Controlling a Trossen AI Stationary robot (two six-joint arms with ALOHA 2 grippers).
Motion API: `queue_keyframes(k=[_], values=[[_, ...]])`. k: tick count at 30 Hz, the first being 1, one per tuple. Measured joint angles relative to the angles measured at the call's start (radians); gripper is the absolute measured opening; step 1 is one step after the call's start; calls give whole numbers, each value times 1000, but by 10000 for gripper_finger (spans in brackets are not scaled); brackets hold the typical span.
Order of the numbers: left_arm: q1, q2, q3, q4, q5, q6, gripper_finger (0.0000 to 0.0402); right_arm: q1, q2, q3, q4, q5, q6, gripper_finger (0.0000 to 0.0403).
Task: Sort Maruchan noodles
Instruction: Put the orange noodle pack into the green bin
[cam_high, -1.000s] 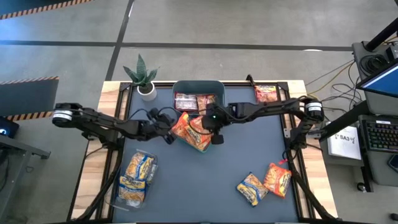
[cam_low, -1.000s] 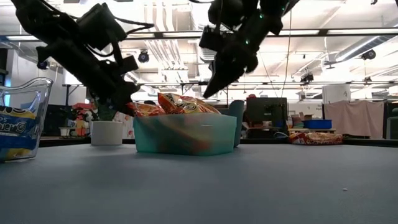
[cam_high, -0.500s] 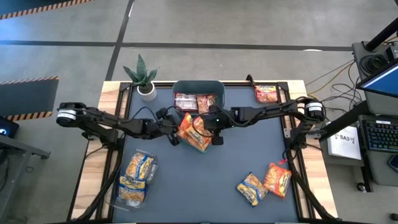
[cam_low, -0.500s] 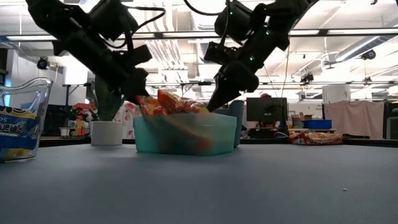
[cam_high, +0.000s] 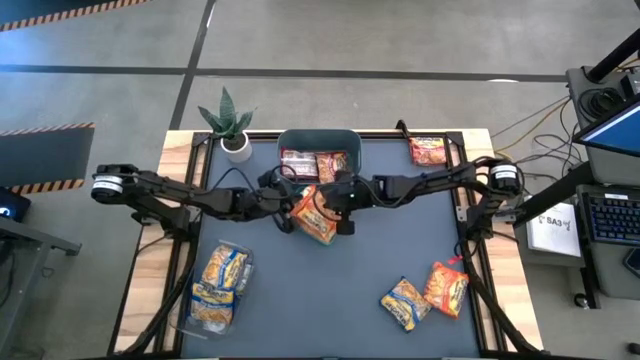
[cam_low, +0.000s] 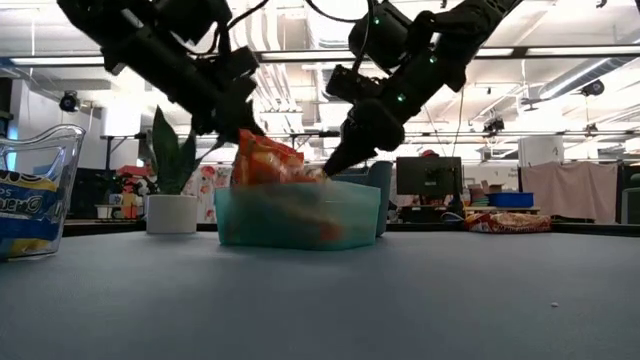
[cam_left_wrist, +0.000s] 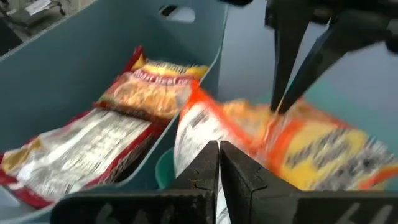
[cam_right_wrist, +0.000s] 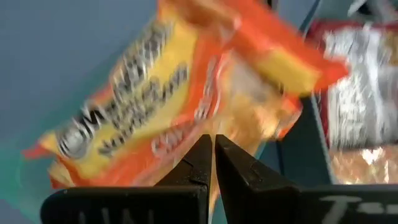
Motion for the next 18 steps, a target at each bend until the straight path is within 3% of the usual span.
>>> queue_keyframes(k=[9, 18], values=[[0, 0, 31, -39, -18, 2, 0, 29, 0, 3, 53, 74, -11, 12], [0, -7, 35, -70, -24, -8, 0, 34, 12, 5, 44, 48, 67, 12]])
